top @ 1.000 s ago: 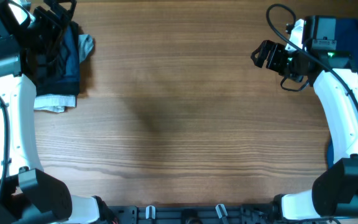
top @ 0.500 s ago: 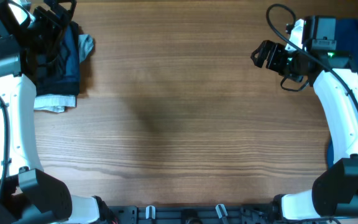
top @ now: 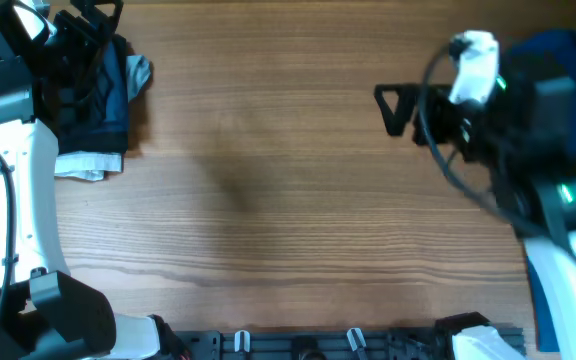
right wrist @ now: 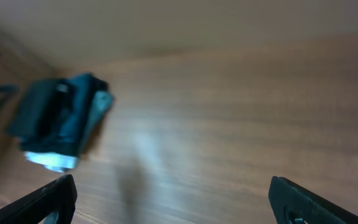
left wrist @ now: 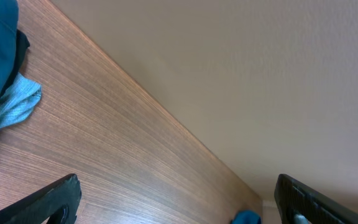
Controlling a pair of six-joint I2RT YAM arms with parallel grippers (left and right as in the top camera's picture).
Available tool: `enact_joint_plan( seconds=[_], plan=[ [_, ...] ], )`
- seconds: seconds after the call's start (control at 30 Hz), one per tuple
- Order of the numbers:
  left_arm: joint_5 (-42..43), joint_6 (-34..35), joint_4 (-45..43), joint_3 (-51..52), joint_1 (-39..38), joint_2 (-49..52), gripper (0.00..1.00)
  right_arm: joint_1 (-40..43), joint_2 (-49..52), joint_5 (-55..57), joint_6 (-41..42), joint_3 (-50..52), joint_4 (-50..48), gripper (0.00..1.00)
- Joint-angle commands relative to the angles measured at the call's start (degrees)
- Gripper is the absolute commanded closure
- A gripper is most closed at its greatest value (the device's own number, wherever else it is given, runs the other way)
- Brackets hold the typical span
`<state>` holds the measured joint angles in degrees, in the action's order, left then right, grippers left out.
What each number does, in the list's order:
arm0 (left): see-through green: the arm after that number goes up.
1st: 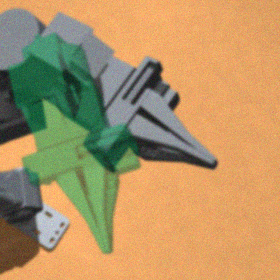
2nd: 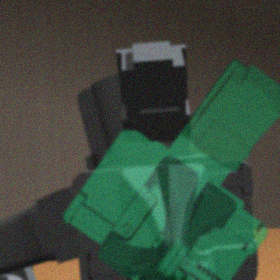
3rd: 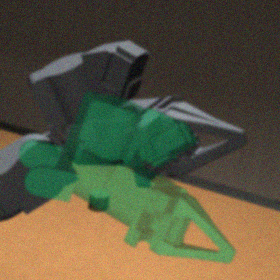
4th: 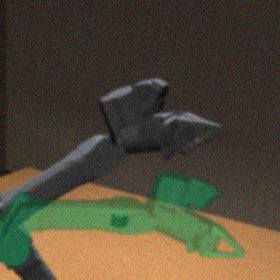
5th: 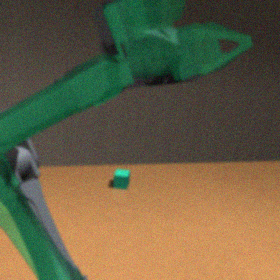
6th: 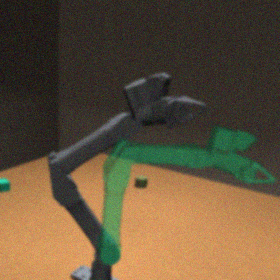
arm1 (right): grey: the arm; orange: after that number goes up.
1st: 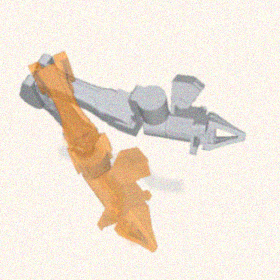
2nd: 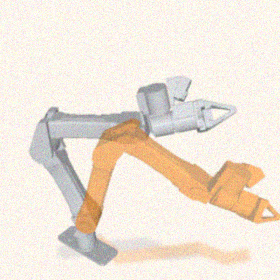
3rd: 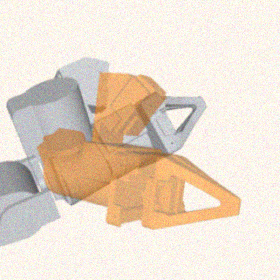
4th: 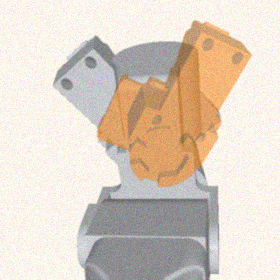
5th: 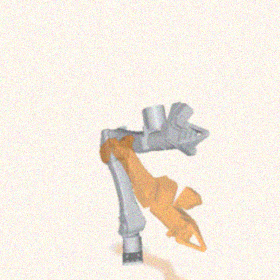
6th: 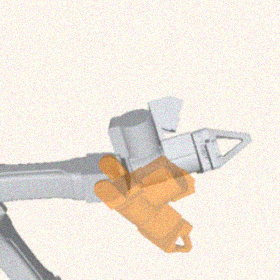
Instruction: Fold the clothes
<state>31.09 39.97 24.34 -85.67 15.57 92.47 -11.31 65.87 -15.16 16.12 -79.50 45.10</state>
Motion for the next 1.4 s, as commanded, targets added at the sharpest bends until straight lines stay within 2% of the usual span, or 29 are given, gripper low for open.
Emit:
enact_joint_plan(
  seconds=[0.0, 0.13, 0.27, 0.37, 0.6, 0.7, 0.77, 1.0, 1.1, 1.37],
  plan=[
    [-0.7, -0.1, 0.0, 0.2, 0.1, 0.3, 0.0, -0.4, -9.5, 1.6, -2.6, -0.3, 1.6, 0.0],
    [-0.7, -0.1, 0.0, 0.2, 0.1, 0.3, 0.0, -0.4, -19.2, 1.8, -2.9, 1.9, 0.5, 0.0],
    [-0.7, -0.1, 0.0, 0.2, 0.1, 0.3, 0.0, -0.4, -30.4, 2.7, -3.9, 8.5, 0.6, 0.0],
    [-0.7, -0.1, 0.0, 0.2, 0.1, 0.3, 0.0, -0.4, -40.3, 3.1, -0.4, 16.9, -0.8, 0.0],
    [-0.7, -0.1, 0.0, 0.2, 0.1, 0.3, 0.0, -0.2, -56.9, 8.3, -2.8, 38.8, -12.6, 0.0],
    [-0.7, -0.1, 0.0, 0.2, 0.1, 0.3, 0.0, -0.2, -59.7, 11.4, -2.6, 47.0, -20.3, 0.0],
    [-0.7, -0.1, 0.0, 0.2, 0.1, 0.3, 0.0, -0.2, -60.7, 12.9, -2.6, 54.7, -31.0, 0.0],
    [-0.7, -0.1, 0.0, 0.2, 0.1, 0.3, 0.0, 0.5, -61.5, 14.3, -2.5, 69.2, -52.7, 0.0],
    [-0.7, -0.1, 0.0, 0.2, 0.1, 0.3, 0.0, 1.5, -63.6, 14.4, -2.5, 73.3, -56.2, 0.0],
    [-0.7, -0.1, 0.0, 0.2, 0.1, 0.3, 0.0, 4.9, -65.7, 16.5, 0.2, 77.7, -56.7, 0.0]
  ],
)
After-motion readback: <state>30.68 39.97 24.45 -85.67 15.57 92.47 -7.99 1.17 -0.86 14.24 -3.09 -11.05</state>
